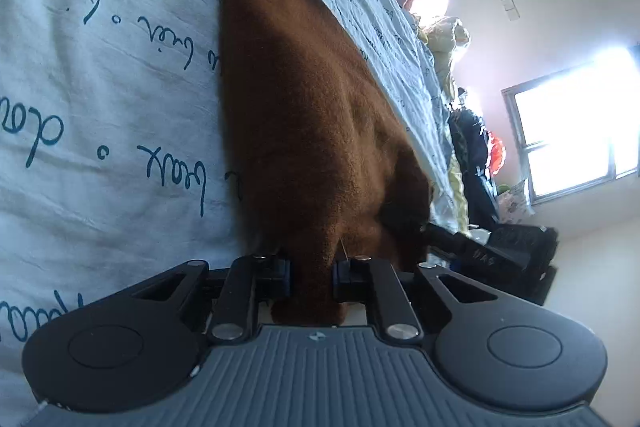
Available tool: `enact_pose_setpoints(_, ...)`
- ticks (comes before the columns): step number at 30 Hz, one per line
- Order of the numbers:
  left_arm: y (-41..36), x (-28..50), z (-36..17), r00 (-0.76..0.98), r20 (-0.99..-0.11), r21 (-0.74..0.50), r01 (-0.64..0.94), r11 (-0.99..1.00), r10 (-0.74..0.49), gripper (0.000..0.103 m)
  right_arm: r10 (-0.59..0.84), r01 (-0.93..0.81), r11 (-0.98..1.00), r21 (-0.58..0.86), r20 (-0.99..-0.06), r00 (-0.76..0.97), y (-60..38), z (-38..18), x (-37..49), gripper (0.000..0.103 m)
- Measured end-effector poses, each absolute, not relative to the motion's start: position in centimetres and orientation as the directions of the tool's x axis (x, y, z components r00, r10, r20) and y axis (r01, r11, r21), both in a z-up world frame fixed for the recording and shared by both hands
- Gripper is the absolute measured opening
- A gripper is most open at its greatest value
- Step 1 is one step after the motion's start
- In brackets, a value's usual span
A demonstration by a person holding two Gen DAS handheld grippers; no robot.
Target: Fold small clothes
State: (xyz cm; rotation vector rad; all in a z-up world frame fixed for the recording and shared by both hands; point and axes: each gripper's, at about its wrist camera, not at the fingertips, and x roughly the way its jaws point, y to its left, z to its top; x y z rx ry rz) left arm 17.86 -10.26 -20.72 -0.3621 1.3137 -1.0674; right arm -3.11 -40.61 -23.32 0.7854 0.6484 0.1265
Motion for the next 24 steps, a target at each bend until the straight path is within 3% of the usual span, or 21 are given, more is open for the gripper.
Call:
enact_pose_setpoints(9,-7.2,14.9,-16.0,-0.028,-0.589,-0.725,0.460,0.513,-0.808,0.015,0.346,0.047,0.743,0.668,-0.443,0.827,-38.8,-17.9,-6.1,0.017)
enact_pose_setpoints(10,-6.5,14.2,-16.4,-0.037,-0.581,-0.741,0.437,0.510,-0.813,0.018,0.341,0.055,0.746,0.663,-0.452,0.825,-38.4,-18.3,-6.9,0.019)
enact_pose_setpoints(11,-5.8,13.5,-17.4,-0.051,-0.582,-0.757,0.397,0.518,-0.812,0.022,0.319,0.072,0.776,0.627,-0.487,0.813,-37.9,-19.1,-7.5,0.031)
enact_pose_setpoints(12,-5.2,12.9,-18.8,-0.082,-0.602,-0.760,0.366,0.538,-0.794,0.047,0.280,0.116,0.811,0.574,-0.555,0.783,-37.5,-20.2,-7.8,0.070)
enact_pose_setpoints(13,-4.8,12.3,-19.8,-0.100,-0.631,-0.744,0.360,0.563,-0.769,0.069,0.227,0.183,0.827,0.532,-0.614,0.756,-37.5,-21.2,-8.3,0.089)
enact_pose_setpoints(14,-3.6,11.5,-20.0,-0.083,-0.594,-0.766,0.360,0.532,-0.800,0.071,0.191,0.213,0.820,0.531,-0.606,0.772,-37.7,-21.7,-9.5,0.097)
enact_pose_setpoints(17,-1.4,10.3,-18.6,-0.024,-0.572,-0.769,0.363,0.526,-0.820,0.087,0.112,0.203,0.825,0.528,-0.504,0.856,-38.1,-20.2,-13.1,0.097)
enact_pose_setpoints(18,-1.1,10.0,-17.5,0.023,-0.564,-0.754,0.394,0.526,-0.826,0.100,0.092,0.173,0.844,0.507,-0.455,0.886,-37.9,-19.4,-13.7,0.097)
enact_pose_setpoints(19,-1.2,9.8,-16.5,0.056,-0.551,-0.739,0.430,0.519,-0.832,0.102,0.071,0.151,0.865,0.478,-0.415,0.907,-37.5,-18.8,-14.0,0.097)
enact_pose_setpoints(20,-1.6,9.5,-15.5,0.088,-0.546,-0.714,0.472,0.518,-0.833,0.102,0.059,0.133,0.893,0.430,-0.404,0.913,-36.8,-18.2,-13.7,0.093)
enact_pose_setpoints(22,-3.0,8.9,-14.2,0.139,-0.542,-0.680,0.507,0.530,-0.829,0.102,-0.032,0.138,0.965,0.224,-0.422,0.906,-34.2,-17.4,-12.1,0.049)
enact_pose_setpoints(23,-4.0,8.5,-13.9,0.137,-0.527,-0.674,0.534,0.510,-0.839,0.102,-0.081,0.151,0.980,0.131,-0.432,0.898,-32.9,-17.2,-11.1,0.018)
enact_pose_setpoints(24,-5.0,7.9,-13.8,0.149,-0.519,-0.653,0.567,0.503,-0.842,0.102,-0.061,0.118,0.987,0.106,-0.429,0.901,-32.2,-17.2,-10.5,0.013)
